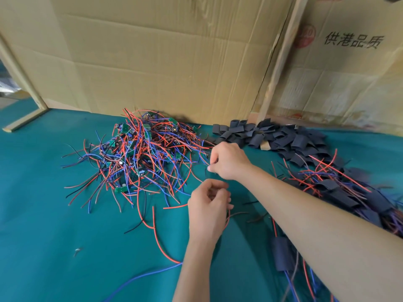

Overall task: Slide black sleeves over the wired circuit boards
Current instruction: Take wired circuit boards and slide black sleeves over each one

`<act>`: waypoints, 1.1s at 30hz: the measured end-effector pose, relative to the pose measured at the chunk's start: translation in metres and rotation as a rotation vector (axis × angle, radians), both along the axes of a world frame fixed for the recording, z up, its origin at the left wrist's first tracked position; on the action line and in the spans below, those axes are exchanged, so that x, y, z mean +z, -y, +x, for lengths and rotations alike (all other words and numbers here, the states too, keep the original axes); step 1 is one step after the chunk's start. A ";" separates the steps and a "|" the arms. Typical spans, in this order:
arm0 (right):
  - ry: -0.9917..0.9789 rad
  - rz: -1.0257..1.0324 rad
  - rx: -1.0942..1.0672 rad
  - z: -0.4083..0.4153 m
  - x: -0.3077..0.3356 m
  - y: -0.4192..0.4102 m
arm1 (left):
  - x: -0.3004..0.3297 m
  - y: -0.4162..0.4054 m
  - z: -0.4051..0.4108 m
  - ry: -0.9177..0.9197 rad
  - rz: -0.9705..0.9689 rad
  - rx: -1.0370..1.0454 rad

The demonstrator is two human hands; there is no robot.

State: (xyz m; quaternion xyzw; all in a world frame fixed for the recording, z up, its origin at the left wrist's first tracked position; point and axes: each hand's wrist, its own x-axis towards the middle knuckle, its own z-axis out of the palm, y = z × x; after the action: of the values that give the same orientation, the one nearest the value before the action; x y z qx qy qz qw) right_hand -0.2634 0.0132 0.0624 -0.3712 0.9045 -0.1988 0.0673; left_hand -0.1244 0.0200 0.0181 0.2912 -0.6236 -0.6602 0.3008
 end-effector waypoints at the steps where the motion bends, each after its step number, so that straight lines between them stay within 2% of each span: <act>1: 0.021 -0.004 0.008 -0.002 0.003 -0.005 | 0.000 0.000 0.000 -0.004 0.005 0.003; 5: 0.248 -0.067 -0.005 -0.014 0.027 -0.036 | 0.000 0.000 0.000 -0.016 0.026 0.015; 8: 0.494 -0.190 -0.003 -0.022 0.053 -0.062 | 0.003 -0.001 0.000 -0.082 0.123 0.021; 11: 0.749 -0.218 0.002 -0.018 0.071 -0.083 | 0.009 -0.003 0.002 -0.143 0.219 -0.092; 13: 0.820 -0.182 0.013 -0.010 0.073 -0.094 | 0.013 -0.005 0.003 -0.171 0.250 -0.169; 17: 0.755 -0.265 0.034 0.011 0.063 -0.105 | 0.016 -0.007 0.005 -0.282 0.220 -0.238; 19: 0.704 -0.298 0.009 0.018 0.058 -0.107 | 0.017 -0.009 0.006 -0.335 0.180 -0.198; 22: 0.610 -0.288 -0.022 0.027 0.051 -0.106 | 0.019 -0.005 0.008 -0.397 0.244 -0.107; 25: 0.605 -0.309 -0.022 0.032 0.047 -0.102 | 0.018 -0.001 0.008 -0.407 0.264 -0.047; 30: 0.539 -0.324 0.019 0.034 0.047 -0.095 | 0.016 0.005 0.013 -0.495 0.326 -0.126; 33: 0.566 -0.352 0.067 0.031 0.052 -0.092 | 0.016 0.008 0.015 -0.513 0.383 -0.201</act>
State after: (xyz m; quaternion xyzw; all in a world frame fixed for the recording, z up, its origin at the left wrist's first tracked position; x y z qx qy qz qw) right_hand -0.2322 0.1057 0.1141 -0.3367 0.7889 -0.4450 0.2573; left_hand -0.1097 0.0125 0.0344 0.1037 -0.4179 -0.8435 0.3211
